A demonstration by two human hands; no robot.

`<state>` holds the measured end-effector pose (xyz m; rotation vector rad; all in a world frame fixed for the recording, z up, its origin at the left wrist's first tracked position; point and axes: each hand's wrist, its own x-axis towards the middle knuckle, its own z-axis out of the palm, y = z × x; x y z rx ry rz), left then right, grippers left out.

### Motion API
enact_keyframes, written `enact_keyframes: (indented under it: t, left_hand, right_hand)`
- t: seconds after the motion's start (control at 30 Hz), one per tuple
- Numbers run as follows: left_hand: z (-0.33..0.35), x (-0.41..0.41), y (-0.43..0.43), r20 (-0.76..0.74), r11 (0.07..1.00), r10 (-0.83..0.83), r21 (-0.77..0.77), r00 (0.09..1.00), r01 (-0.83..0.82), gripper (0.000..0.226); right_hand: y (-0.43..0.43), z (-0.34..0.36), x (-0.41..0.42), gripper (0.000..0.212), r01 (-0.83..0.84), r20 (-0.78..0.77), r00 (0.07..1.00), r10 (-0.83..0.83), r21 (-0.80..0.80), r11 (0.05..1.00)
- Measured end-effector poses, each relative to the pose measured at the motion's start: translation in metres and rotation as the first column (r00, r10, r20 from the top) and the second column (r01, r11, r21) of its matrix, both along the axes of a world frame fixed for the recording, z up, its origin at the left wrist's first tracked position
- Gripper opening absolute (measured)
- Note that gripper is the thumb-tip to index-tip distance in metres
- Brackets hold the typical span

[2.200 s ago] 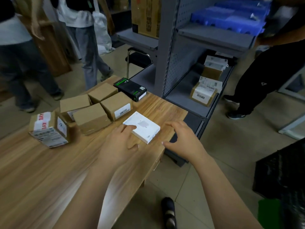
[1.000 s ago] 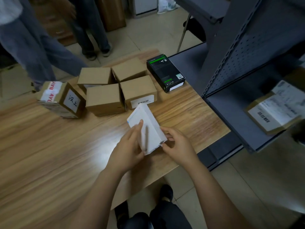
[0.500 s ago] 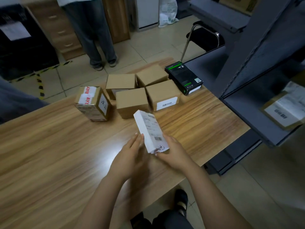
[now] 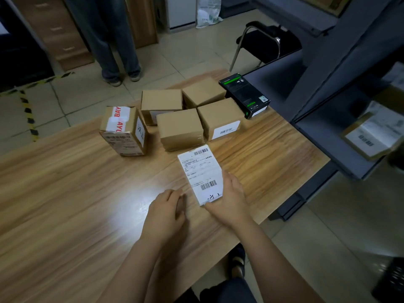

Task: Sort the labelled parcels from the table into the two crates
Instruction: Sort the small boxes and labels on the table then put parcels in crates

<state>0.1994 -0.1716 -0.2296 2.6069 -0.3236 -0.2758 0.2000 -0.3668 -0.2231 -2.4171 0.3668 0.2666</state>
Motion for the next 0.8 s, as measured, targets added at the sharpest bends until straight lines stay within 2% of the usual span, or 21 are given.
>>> enact_keyframes:
  t: [0.13,0.23,0.3,0.4,0.5,0.63,0.8]
  left_hand:
    - [-0.002,-0.001,0.009,0.065,0.998,0.002,0.060,0.998,-0.006,0.044]
    - [0.002,0.002,0.014,0.113,0.995,0.015,0.096,0.993,-0.026,0.042]
    - [0.010,0.006,0.016,0.155,0.994,0.008,0.106,0.988,-0.025,0.039]
    - [0.030,0.012,0.014,0.165,0.997,-0.009,0.082,0.986,-0.004,0.049]
    - [0.057,0.018,0.008,0.237,0.999,-0.014,0.037,0.971,0.005,0.051]
    - [0.099,0.028,-0.004,0.408,0.999,-0.042,0.006,0.912,0.043,0.054]
    - [0.171,0.031,-0.027,0.559,0.995,-0.073,-0.022,0.826,0.102,0.047]
  right_hand:
    - [0.017,0.002,0.003,0.123,0.051,-0.028,0.998,-0.053,-0.053,0.997]
    - [0.026,0.000,0.009,0.128,0.113,-0.057,0.992,-0.117,-0.069,0.991]
    - [0.030,0.003,0.011,0.132,0.158,-0.047,0.986,-0.162,-0.071,0.985]
    - [0.031,0.017,0.006,0.136,0.203,0.012,0.979,-0.203,-0.090,0.975]
    - [0.029,0.037,0.000,0.130,0.262,0.130,0.959,-0.251,-0.083,0.961]
    - [0.019,0.081,-0.002,0.124,0.327,0.356,0.891,-0.281,-0.076,0.942]
    - [0.003,0.154,-0.008,0.120,0.433,0.584,0.728,-0.360,0.015,0.901]
